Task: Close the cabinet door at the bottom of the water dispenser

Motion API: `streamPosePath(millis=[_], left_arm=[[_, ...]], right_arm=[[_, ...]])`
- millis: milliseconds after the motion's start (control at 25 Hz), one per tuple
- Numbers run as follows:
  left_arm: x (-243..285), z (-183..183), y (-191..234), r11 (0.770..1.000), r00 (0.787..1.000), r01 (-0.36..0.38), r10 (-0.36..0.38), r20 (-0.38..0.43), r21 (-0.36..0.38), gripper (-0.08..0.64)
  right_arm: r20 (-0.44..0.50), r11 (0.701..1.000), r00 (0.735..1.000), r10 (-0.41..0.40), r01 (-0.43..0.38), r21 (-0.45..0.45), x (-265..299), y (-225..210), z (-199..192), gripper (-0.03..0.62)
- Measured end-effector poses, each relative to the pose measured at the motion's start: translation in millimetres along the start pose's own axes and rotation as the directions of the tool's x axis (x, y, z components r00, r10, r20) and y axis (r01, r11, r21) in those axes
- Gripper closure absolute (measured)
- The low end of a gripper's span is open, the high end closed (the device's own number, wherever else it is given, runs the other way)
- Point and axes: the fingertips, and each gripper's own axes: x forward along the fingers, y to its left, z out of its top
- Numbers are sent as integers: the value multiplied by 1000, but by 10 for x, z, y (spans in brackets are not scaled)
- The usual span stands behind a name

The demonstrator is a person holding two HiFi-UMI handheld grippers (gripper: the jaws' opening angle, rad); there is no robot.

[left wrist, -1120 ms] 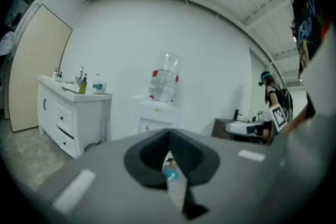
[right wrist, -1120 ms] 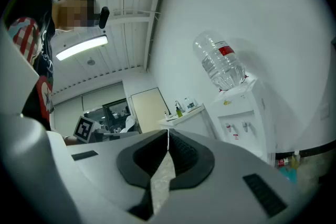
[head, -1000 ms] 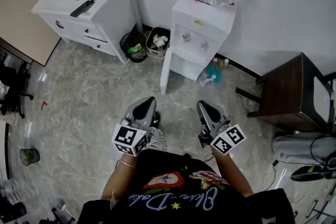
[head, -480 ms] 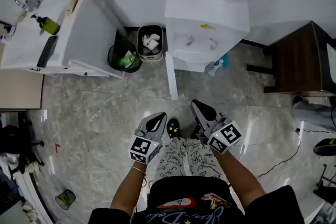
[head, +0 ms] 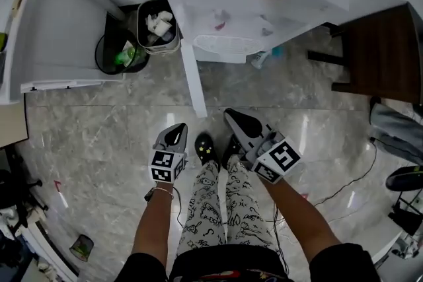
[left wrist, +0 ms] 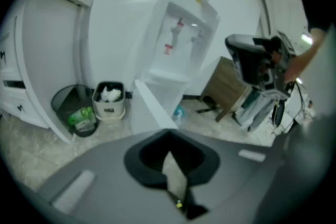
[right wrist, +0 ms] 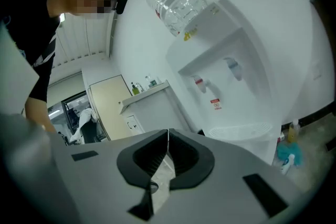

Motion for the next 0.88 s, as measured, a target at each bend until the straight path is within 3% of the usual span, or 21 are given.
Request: streamPosePath(millis=[200,360,640,880], left_arm=[[524,-361,173,1000,996,10,-8,-86,27,563],[809,-492,227,998,991,30,-21,-135,62,563],[1037,-448,216,1000,994,23,-22,-105,6,563],[1258,-316,-157,994,986,100,-93,-136,41,563]], right_arm=[[-23,1000,1000,-2,2,16,82,-271,-468,575],[-4,999,1000,-14,15,37,105,-427,-569,575],[26,996,998,-57,56,66,54,-681,-612,575],[33,995,997,-65,62,80,-100,-877,-584,575]])
